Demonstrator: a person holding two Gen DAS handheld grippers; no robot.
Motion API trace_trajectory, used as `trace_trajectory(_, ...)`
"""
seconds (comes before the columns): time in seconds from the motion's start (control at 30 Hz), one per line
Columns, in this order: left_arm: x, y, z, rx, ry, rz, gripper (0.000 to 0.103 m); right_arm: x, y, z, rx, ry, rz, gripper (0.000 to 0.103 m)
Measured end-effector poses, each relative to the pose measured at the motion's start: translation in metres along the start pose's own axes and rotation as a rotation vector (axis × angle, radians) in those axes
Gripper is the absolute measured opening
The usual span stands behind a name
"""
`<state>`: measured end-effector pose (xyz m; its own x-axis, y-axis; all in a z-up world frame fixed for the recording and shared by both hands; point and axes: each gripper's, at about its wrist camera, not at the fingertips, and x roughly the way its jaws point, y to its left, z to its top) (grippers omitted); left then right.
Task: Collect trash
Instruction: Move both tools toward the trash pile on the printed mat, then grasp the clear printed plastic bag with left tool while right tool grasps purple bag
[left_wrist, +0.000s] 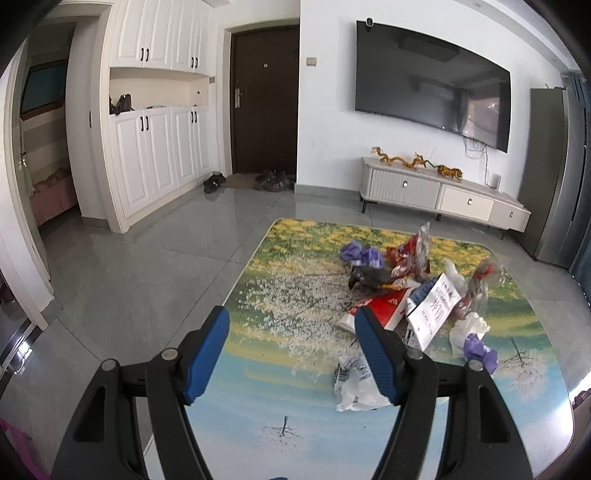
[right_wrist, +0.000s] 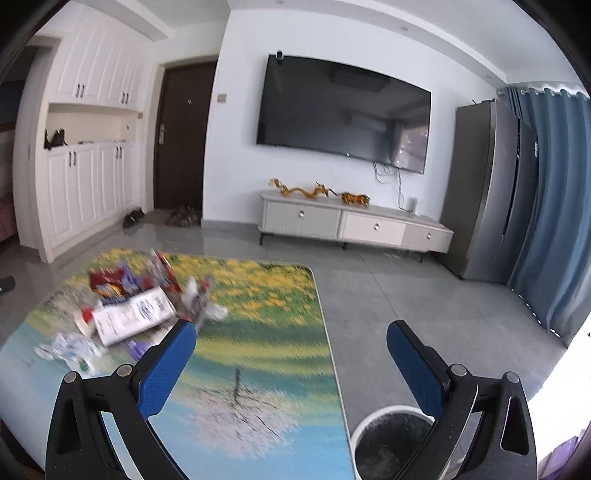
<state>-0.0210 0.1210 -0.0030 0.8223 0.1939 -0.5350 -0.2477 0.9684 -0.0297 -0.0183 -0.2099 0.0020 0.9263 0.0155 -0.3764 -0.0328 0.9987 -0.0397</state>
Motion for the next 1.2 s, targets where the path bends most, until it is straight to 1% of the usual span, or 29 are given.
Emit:
trace_trajectory(0.2,-0.014,0.001,0.005,-0.016,-0.03,-0.027,0.069,-0.02,0.001,0.018,0.02,-0.056,0.025,0.103)
trace_trajectory(0.27,-0.019,0.003,0.007,-0.033,-0.048,-0.049,0.069,-0.03,-0.001,0.024,0.037,-0.09,0.025,0.103)
trace_trajectory(0.37,-0.027,0.008,0.009,-0.06,-0.085,-0.074,0.069,-0.044,0.001,0.034,0.044,-0.146,0.013,0.103)
trace_trajectory(0.47,-0.032,0.014,0.012,-0.08,-0.094,-0.114,0.069,-0.047,0.01,0.039,0.021,-0.147,-0.011,0.103)
trace_trajectory(0.5,-0.033,0.016,0.013,-0.083,-0.099,-0.12,0.069,-0.048,0.012,0.04,0.017,-0.149,-0.007,0.103)
trace_trajectory(0.63,-0.039,0.019,0.014,-0.08,-0.122,-0.122,0.069,-0.057,0.019,0.043,0.03,-0.205,0.042,0.103)
trace_trajectory(0.67,-0.04,0.02,0.013,-0.079,-0.124,-0.123,0.069,-0.058,0.022,0.044,0.029,-0.204,0.056,0.103)
trace_trajectory(0.73,-0.04,0.02,0.013,-0.072,-0.12,-0.124,0.069,-0.056,0.025,0.045,0.009,-0.171,0.062,0.103)
trace_trajectory(0.8,-0.038,0.02,0.012,-0.057,-0.104,-0.121,0.069,-0.049,0.032,0.044,-0.039,-0.111,0.063,0.103)
trace_trajectory(0.83,-0.035,0.019,0.011,-0.043,-0.083,-0.118,0.069,-0.044,0.037,0.042,-0.064,-0.076,0.09,0.103)
trace_trajectory(0.9,-0.029,0.018,0.009,-0.028,-0.058,-0.122,0.069,-0.036,0.042,0.037,-0.064,-0.036,0.156,0.103)
trace_trajectory(0.97,-0.022,0.015,0.004,-0.012,-0.032,-0.112,0.069,-0.027,0.047,0.031,-0.071,0.002,0.196,0.103)
trace_trajectory(1.03,-0.014,0.011,0.0,0.006,-0.001,-0.119,0.069,-0.014,0.056,0.025,-0.102,0.05,0.245,0.103)
trace_trajectory(1.1,-0.005,0.003,-0.006,0.03,0.037,-0.138,0.069,-0.005,0.064,0.017,-0.115,0.079,0.277,0.103)
trace_trajectory(1.2,0.006,-0.009,-0.013,0.067,0.083,-0.173,0.069,0.016,0.071,0.007,-0.118,0.161,0.301,0.103)
